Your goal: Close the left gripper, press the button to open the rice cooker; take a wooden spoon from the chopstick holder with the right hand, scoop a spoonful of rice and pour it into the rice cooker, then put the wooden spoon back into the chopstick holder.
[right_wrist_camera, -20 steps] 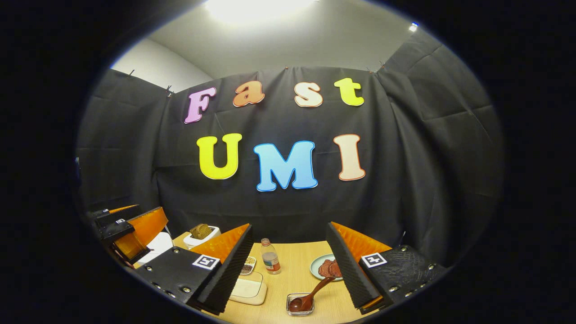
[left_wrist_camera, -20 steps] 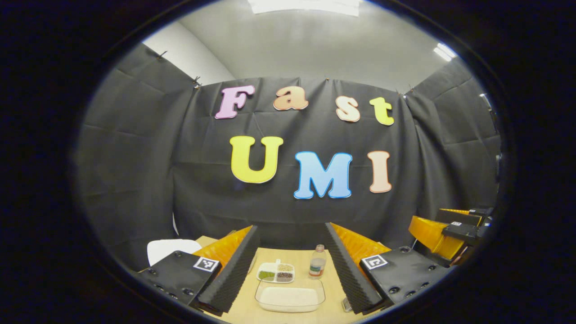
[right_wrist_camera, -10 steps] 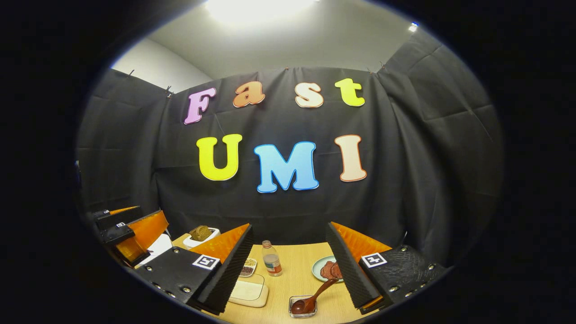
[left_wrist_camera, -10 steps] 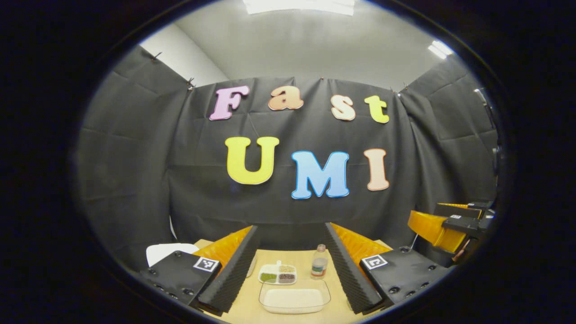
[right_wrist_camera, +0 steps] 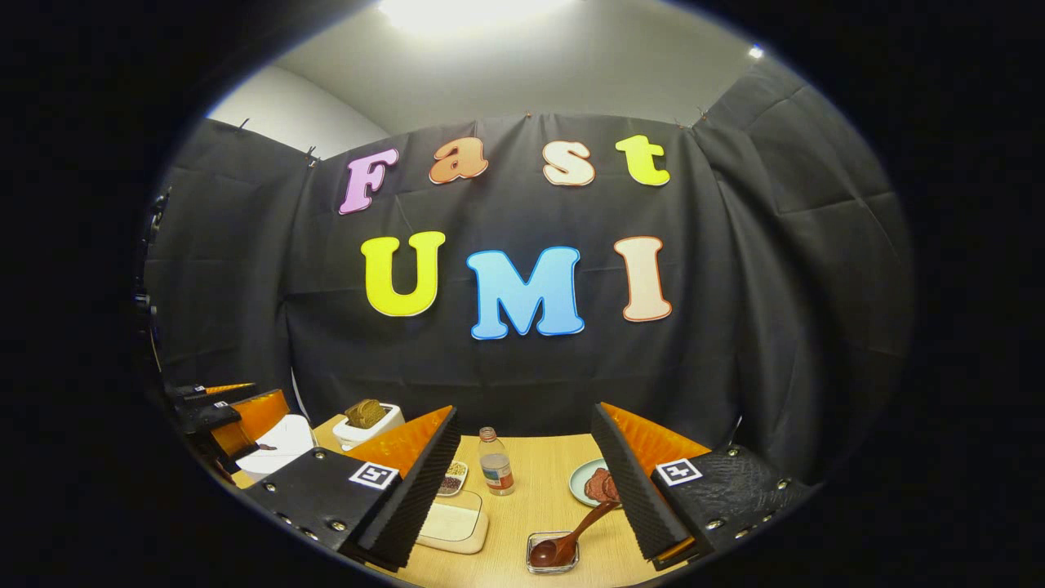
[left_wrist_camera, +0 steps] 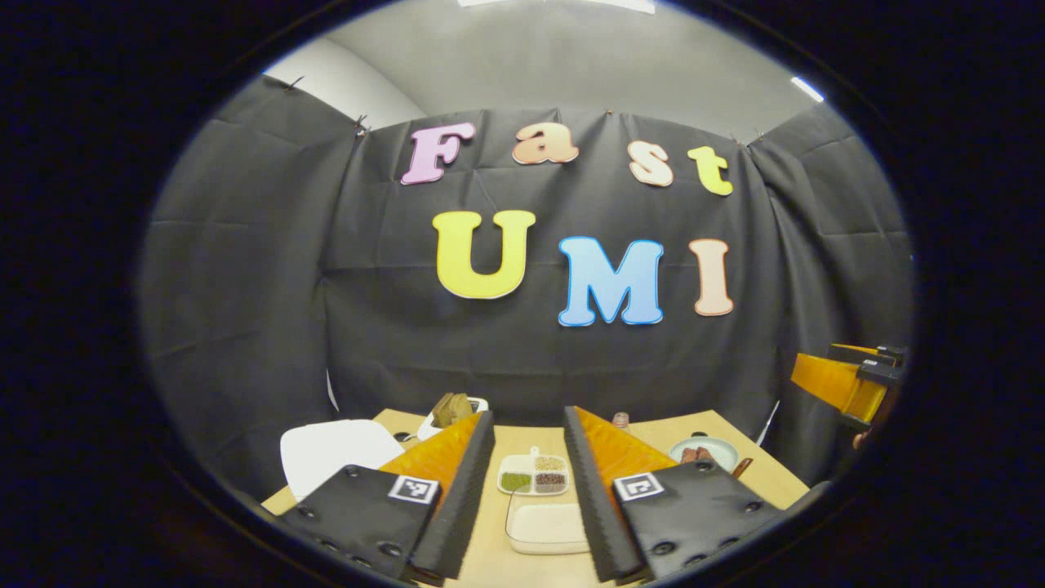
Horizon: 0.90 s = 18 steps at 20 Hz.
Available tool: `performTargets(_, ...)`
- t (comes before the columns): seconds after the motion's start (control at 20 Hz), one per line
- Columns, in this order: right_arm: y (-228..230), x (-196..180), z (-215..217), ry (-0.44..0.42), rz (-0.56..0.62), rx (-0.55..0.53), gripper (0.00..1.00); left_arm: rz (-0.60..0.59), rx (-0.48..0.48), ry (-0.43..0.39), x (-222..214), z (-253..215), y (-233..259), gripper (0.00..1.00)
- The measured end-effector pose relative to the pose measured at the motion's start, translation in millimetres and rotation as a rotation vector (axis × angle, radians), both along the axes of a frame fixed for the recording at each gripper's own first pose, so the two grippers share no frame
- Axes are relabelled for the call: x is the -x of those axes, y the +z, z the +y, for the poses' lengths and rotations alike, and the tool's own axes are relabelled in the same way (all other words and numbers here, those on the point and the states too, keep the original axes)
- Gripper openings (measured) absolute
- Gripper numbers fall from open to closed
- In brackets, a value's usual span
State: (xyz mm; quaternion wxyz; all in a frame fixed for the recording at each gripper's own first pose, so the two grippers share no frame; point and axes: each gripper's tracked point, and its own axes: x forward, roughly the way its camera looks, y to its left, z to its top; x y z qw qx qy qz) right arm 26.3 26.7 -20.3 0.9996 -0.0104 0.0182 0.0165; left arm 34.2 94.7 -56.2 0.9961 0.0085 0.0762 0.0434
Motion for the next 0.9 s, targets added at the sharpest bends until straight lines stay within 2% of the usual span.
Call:
performTargets(0.15, -7.6, -2.4, 3.7, 0.003, 0.027, 0.01, 0.99, 0.068, 0.012, 0.058, -2.4, 38.6, -22.4, 0.15)
performTargets(0.2, -8.9, -3.0, 5.0, 0.005, 0.032, 0.012, 0.99, 0.092, 0.032, 0.059, -1.2, 47.8, -31.9, 0.09)
performTargets(0.6, -24.6, -1.7, 12.4, 0.016, 0.076, 0.041, 0.99, 0.297, 0.121, 0.18, 4.1, 163.4, -100.5, 0.08)
performTargets(0.9, -35.8, 0.6, 16.6, 0.026, 0.113, 0.074, 0.99, 0.4, 0.214, 0.25, -4.2, 223.2, -143.7, 0.07)
